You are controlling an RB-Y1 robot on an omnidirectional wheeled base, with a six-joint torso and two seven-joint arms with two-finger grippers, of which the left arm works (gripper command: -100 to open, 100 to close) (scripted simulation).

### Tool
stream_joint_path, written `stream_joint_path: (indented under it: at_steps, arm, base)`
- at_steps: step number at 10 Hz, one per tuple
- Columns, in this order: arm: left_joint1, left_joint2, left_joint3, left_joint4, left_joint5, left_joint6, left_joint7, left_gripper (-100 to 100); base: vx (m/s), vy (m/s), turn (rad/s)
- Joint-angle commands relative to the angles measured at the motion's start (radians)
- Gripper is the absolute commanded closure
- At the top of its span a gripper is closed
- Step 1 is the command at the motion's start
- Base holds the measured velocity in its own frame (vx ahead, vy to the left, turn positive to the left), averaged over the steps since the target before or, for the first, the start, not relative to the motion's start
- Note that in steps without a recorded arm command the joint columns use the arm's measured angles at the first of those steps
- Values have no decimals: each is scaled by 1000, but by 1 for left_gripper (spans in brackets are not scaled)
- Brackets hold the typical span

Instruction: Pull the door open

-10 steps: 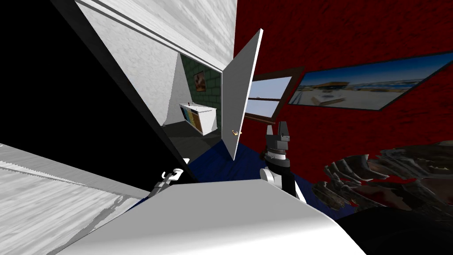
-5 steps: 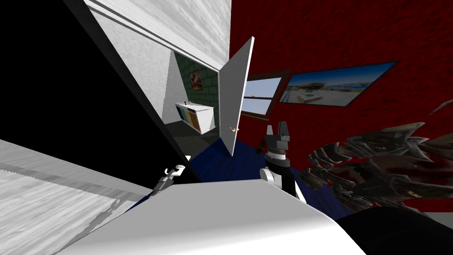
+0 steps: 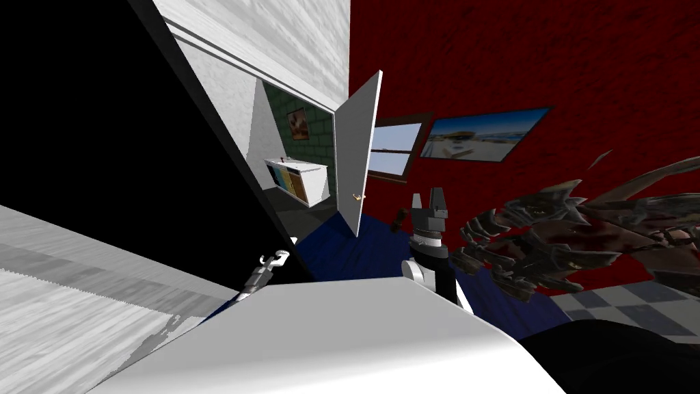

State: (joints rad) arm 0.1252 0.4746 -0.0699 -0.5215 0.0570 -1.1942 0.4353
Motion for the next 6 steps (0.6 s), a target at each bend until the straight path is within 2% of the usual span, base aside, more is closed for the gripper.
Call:
stream_joint_path:
  at_steps: [1,5,6]
  arm:
    - [-19,-13,-9,2,-2,19,-7,100]
    - [-65,-27,-16,-4,2,71,-20,100]
    - [-65,-27,-16,-4,2,71,-20,100]
  base:
    - [-218,53,-147]
    - [-208,69,-118]
    - [-152,38,-42]
